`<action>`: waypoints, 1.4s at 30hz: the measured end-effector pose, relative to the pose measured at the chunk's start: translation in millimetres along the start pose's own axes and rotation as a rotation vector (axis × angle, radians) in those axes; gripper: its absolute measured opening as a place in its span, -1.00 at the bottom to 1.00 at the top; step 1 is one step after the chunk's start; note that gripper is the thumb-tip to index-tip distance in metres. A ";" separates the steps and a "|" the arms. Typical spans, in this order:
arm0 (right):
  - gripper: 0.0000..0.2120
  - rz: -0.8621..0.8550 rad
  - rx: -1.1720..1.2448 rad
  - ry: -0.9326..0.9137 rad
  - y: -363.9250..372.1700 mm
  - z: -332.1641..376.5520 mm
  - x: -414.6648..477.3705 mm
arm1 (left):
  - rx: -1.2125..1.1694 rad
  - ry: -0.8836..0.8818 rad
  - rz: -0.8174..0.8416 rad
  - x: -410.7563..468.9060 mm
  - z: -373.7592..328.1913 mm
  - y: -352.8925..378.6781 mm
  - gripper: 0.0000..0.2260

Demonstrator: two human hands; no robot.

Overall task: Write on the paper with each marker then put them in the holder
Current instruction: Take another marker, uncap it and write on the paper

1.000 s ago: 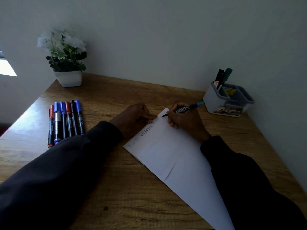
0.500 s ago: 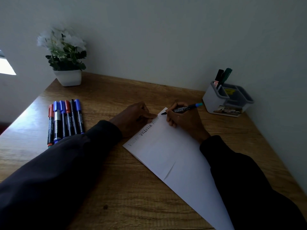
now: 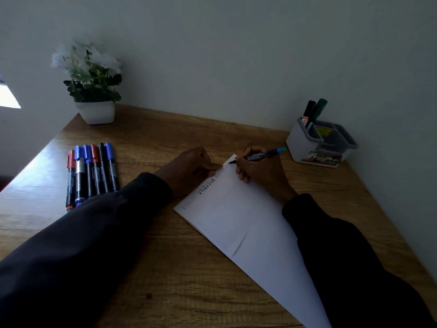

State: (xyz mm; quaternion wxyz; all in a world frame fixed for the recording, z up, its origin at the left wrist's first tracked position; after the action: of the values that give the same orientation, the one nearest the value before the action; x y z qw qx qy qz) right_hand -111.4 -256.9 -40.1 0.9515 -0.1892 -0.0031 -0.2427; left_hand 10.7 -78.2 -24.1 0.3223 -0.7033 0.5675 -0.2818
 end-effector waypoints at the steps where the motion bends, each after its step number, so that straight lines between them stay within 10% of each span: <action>1: -0.80 -0.007 -0.001 0.008 -0.4 0.3 -0.2 | -0.019 -0.014 -0.003 1.9 2.4 0.9 -0.90; 9: -0.81 -0.025 0.012 -0.047 0.3 -1.0 -0.8 | 0.036 -0.017 -0.173 -2.8 4.5 10.4 -0.83; 42: -0.85 -0.083 0.003 0.024 -1.3 -6.4 5.0 | -0.006 0.003 -0.022 3.0 8.1 4.6 -0.92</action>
State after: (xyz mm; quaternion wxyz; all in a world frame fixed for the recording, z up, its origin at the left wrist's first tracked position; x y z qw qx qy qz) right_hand -108.1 -262.6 -45.1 0.9408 -0.1845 0.0001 -0.2843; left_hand 14.7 -80.7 -32.7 0.3161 -0.7100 0.5613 -0.2847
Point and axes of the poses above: each hand's wrist, its own x-axis towards the middle knuckle, its own y-axis out of the palm, z = x × y, the point moved 1 cm from there along x, towards the middle knuckle, and after that the axes turned 10 degrees about z, right-handed, at the moved point
